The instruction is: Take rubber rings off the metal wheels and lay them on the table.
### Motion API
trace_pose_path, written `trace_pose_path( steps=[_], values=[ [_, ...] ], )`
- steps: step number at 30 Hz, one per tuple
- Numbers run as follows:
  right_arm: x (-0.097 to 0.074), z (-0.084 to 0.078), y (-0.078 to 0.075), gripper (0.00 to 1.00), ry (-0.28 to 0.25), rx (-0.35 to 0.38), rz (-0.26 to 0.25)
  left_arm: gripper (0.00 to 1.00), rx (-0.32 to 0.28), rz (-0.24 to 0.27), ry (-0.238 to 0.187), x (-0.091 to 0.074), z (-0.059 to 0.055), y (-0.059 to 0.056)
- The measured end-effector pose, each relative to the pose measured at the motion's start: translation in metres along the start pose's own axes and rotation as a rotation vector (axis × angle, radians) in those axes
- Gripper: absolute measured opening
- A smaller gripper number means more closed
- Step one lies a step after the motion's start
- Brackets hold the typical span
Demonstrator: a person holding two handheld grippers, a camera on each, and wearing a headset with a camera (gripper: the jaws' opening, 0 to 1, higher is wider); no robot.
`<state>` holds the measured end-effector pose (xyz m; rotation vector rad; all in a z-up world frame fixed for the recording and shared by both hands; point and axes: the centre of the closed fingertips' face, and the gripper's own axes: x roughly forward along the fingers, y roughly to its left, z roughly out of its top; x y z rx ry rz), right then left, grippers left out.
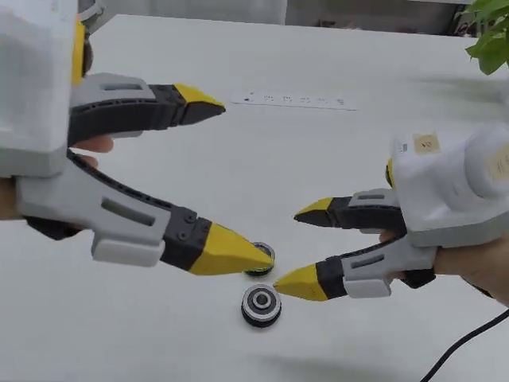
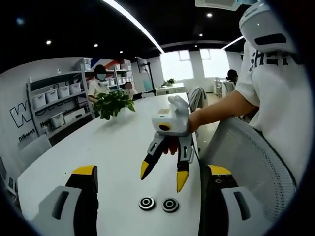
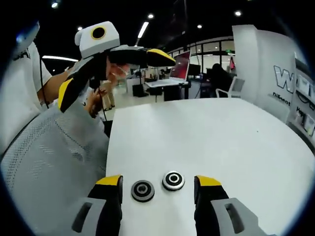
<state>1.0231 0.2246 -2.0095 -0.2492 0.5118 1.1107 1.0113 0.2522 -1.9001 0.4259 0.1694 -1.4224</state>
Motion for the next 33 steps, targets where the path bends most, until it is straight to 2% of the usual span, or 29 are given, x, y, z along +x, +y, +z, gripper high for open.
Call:
trace_pose_path(
  steps=[2,6,9,13,17,18,22,29,30,33],
  values=[
    [0.000,-0.004,-0.002,0.54,-0.005,0.016,-0.001,0.85,0.018,-0.031,0.056,0.004,-0.010,-0.004],
    [0.005,-0.012,0.005,0.50,0.013,0.021,0.025,0.84,0.029,-0.056,0.061,0.013,-0.012,-0.009],
    [0.011,-0.020,0.013,0.47,0.047,0.005,0.052,0.82,0.045,-0.075,0.062,0.021,-0.014,-0.012],
    [0.017,-0.029,0.018,0.41,0.058,0.026,0.082,0.76,0.029,-0.068,0.043,0.030,-0.021,-0.011],
    [0.023,-0.035,0.022,0.39,0.081,0.031,0.097,0.70,-0.011,-0.066,0.044,0.037,-0.038,-0.011],
    [0.024,-0.038,0.024,0.39,0.093,0.032,0.101,0.70,-0.031,-0.080,0.068,0.040,-0.047,-0.014],
    [0.028,-0.045,0.026,0.38,0.119,0.037,0.103,0.65,-0.019,-0.094,0.125,0.049,-0.071,-0.017],
    [0.033,-0.053,0.028,0.34,0.149,0.025,0.101,0.56,-0.013,-0.123,0.142,0.062,-0.091,-0.028],
    [0.034,-0.054,0.028,0.32,0.153,0.023,0.101,0.55,-0.015,-0.115,0.154,0.062,-0.097,-0.028],
    [0.035,-0.055,0.028,0.29,0.158,0.010,0.099,0.54,-0.033,-0.097,0.155,0.062,-0.106,-0.026]
  ],
)
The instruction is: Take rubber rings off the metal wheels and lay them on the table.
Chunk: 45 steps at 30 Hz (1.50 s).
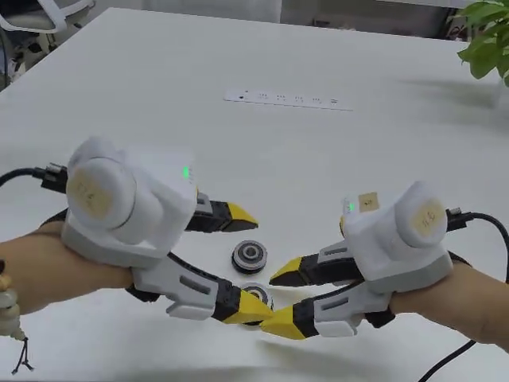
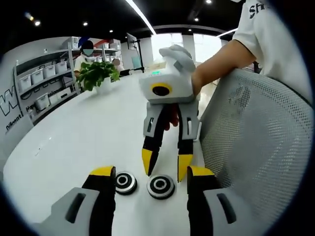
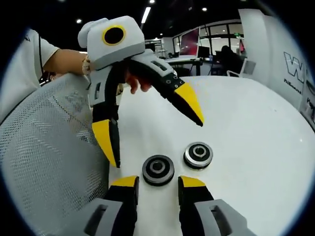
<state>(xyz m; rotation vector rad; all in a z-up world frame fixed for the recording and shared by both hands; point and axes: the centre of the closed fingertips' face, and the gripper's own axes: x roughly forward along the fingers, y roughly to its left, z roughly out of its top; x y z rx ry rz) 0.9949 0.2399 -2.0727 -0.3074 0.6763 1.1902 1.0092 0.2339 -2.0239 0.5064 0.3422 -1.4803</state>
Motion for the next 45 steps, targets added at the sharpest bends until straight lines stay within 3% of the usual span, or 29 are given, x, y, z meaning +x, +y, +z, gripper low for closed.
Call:
trace_pose_path(
  steps=[6,9,16,23,27,45],
  values=[
    [0.003,-0.002,0.000,0.27,0.009,-0.001,-0.003,0.42,-0.028,0.001,0.022,0.001,-0.017,0.000],
    [0.005,-0.004,0.002,0.25,0.016,-0.002,0.004,0.39,-0.036,0.012,0.010,0.002,-0.018,0.002],
    [0.005,-0.005,-0.001,0.21,0.020,-0.007,-0.011,0.30,-0.065,-0.029,0.011,0.007,-0.024,-0.005],
    [0.005,-0.005,-0.001,0.20,0.018,0.000,-0.008,0.24,-0.037,-0.050,0.039,0.016,-0.031,-0.012],
    [0.004,-0.004,-0.001,0.21,0.014,0.005,-0.010,0.18,-0.038,-0.053,0.030,0.016,-0.030,-0.012],
    [0.003,-0.004,0.000,0.19,0.025,-0.049,-0.014,0.10,-0.066,-0.063,0.016,0.017,-0.030,-0.013]
  ],
)
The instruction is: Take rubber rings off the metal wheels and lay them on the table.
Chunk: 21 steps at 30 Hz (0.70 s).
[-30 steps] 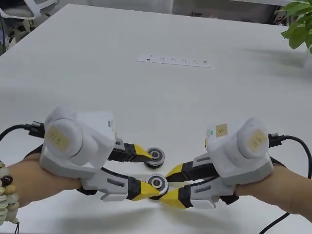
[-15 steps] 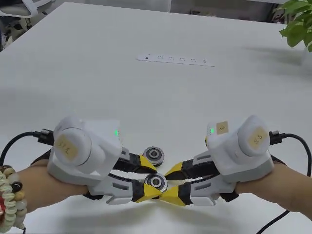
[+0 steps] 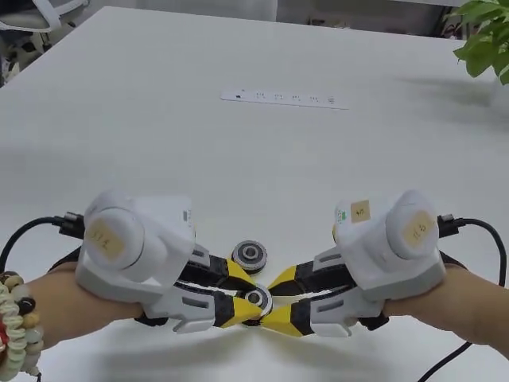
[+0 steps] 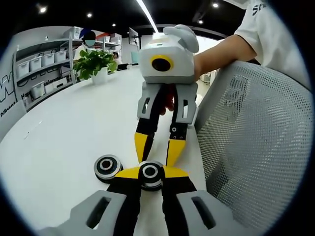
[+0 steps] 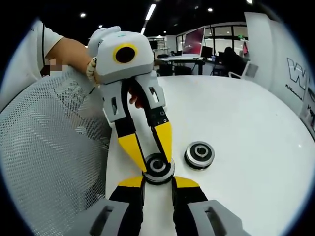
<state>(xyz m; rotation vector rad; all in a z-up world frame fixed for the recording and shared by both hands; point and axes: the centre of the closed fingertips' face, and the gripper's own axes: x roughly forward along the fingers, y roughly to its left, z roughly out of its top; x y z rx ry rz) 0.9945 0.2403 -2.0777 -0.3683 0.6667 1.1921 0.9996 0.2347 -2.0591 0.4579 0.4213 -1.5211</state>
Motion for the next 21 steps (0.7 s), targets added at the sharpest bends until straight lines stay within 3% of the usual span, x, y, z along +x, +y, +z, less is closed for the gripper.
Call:
trace_pose_path(
  steps=[7,8,10,21],
  values=[
    [-0.0012,-0.0001,0.0000,0.17,0.004,-0.027,-0.002,0.09,0.010,0.002,-0.004,0.0004,0.0000,0.0003],
    [-0.0015,-0.0002,0.0000,0.17,0.006,-0.031,-0.002,0.08,0.018,0.017,0.015,-0.0001,-0.0038,0.0028],
    [-0.0018,-0.0002,-0.0002,0.17,0.008,-0.039,-0.003,0.08,0.021,0.007,0.004,-0.0008,-0.0065,0.0025],
    [-0.0036,-0.0019,-0.0005,0.13,0.025,-0.070,-0.009,0.08,0.031,0.004,-0.005,0.0015,-0.0039,0.0045]
  ],
)
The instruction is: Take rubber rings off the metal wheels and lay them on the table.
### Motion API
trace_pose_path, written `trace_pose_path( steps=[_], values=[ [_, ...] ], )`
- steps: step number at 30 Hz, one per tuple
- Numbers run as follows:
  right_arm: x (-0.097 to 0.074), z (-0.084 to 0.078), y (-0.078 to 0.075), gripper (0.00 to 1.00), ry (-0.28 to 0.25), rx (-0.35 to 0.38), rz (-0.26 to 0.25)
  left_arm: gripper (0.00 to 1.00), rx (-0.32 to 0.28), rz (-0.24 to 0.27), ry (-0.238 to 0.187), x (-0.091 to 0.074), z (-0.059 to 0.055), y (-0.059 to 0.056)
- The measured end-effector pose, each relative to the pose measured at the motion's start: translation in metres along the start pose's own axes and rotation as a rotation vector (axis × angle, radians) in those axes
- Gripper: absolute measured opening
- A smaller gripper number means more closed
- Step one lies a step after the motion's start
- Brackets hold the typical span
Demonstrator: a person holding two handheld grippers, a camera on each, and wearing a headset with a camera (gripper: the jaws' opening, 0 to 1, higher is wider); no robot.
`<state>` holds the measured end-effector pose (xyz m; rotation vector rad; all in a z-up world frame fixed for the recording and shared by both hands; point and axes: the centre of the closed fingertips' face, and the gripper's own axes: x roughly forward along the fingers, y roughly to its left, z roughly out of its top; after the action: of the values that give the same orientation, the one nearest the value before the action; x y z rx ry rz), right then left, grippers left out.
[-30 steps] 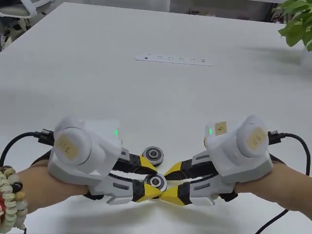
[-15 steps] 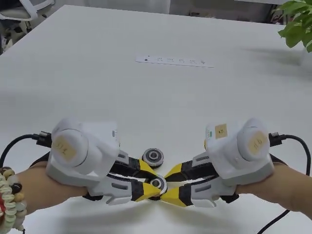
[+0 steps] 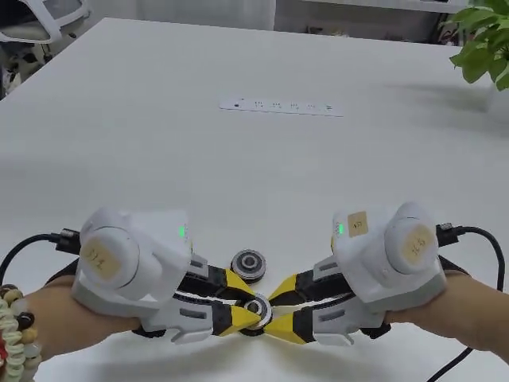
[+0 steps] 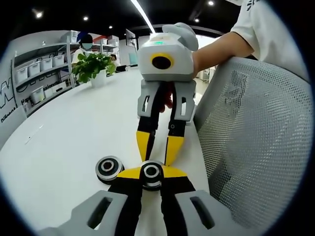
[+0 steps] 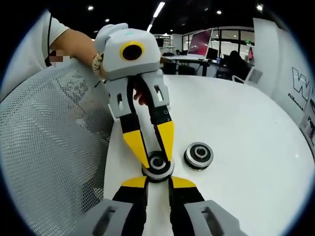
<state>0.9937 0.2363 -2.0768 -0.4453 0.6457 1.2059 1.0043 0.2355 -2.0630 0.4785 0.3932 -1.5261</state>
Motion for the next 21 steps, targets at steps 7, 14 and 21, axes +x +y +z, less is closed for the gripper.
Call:
trace_pose_path(
  steps=[7,14,21],
  values=[
    [-0.0004,-0.0028,-0.0021,0.05,0.022,-0.029,-0.016,0.08,-0.002,-0.001,-0.010,0.0008,0.0020,0.0003],
    [-0.0010,-0.0052,-0.0056,0.00,0.037,0.133,-0.022,0.08,-0.001,0.001,-0.012,-0.0001,0.0027,-0.0003],
    [-0.0009,-0.0067,-0.0065,0.00,0.051,0.214,-0.029,0.08,0.000,0.003,-0.016,-0.0003,0.0034,-0.0003]
  ],
)
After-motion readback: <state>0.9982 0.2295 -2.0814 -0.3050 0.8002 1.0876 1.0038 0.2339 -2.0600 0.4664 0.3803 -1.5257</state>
